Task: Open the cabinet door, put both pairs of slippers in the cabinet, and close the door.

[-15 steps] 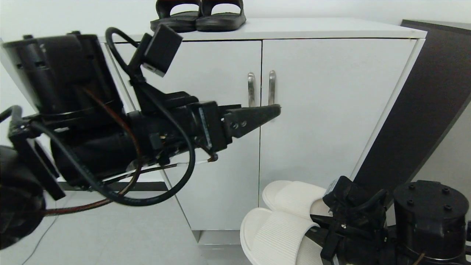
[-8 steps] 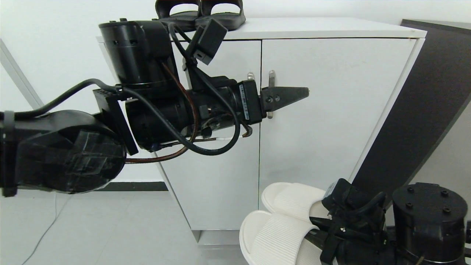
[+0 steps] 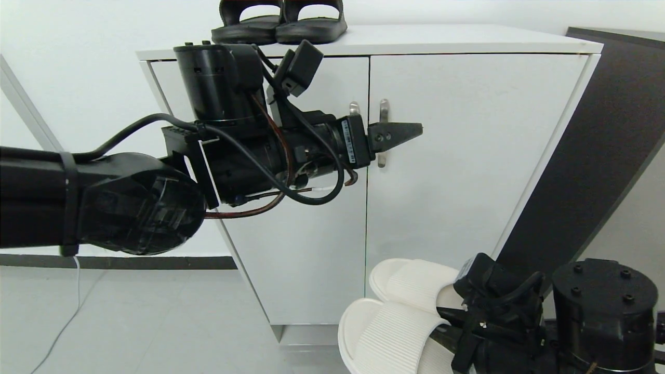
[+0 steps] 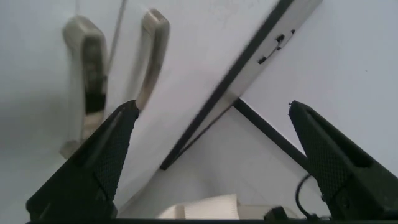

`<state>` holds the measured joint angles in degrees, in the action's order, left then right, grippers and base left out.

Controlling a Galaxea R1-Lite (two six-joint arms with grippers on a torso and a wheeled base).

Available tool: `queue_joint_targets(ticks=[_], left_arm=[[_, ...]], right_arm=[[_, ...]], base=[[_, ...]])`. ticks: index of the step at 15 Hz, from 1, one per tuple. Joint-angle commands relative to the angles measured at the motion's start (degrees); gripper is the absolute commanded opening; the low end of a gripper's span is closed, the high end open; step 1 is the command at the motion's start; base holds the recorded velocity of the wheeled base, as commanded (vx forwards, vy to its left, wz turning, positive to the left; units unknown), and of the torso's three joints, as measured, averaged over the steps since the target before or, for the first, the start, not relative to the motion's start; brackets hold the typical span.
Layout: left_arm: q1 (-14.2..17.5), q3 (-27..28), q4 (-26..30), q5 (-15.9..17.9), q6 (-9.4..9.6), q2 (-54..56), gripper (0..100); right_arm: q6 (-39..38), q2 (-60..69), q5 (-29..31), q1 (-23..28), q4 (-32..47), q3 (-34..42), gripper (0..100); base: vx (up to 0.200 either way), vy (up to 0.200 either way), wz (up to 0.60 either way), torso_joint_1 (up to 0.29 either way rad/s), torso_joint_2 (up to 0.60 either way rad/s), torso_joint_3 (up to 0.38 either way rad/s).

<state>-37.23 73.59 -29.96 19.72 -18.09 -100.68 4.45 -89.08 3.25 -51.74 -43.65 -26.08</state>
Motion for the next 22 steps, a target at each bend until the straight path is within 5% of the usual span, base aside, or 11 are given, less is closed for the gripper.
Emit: queue_joint_targets(ticks=[1, 9, 10, 16, 22], left_arm=[[0.23, 1.64, -0.09, -1.27, 0.07, -1.80, 100], [0.23, 4.89, -0.09, -2.41, -0.01, -5.14, 100], [0.23, 4.80, -0.09, -2.41, -0.01, -5.31, 0], [0.67, 4.01, 0.08, -2.41, -0.01, -4.87, 0], [-1.35, -2.40, -0.27, -2.23, 0.16, 0.66, 0]], right_arm=[[0.03, -0.13, 0.00, -0.03, -0.03, -0.03, 0], [0.12, 0.04, 0.00, -0.03, -0.03, 0.24, 0], [0.03, 0.04, 0.00, -0.03, -0.03, 0.32, 0], [0.03, 0.04, -0.35, -0.03, -0.03, 0.85, 0], [0.47, 3.12, -9.58, -0.21, -0.03, 3.66, 0]], base=[[0.000, 0.000, 0.00, 0.000, 0.00, 0.000], [0.000, 0.000, 0.00, 0.000, 0.00, 0.000], [0.000, 0.000, 0.00, 0.000, 0.00, 0.000], [0.000, 0.000, 0.00, 0.000, 0.00, 0.000], [0.000, 0.000, 0.00, 0.000, 0.00, 0.000]])
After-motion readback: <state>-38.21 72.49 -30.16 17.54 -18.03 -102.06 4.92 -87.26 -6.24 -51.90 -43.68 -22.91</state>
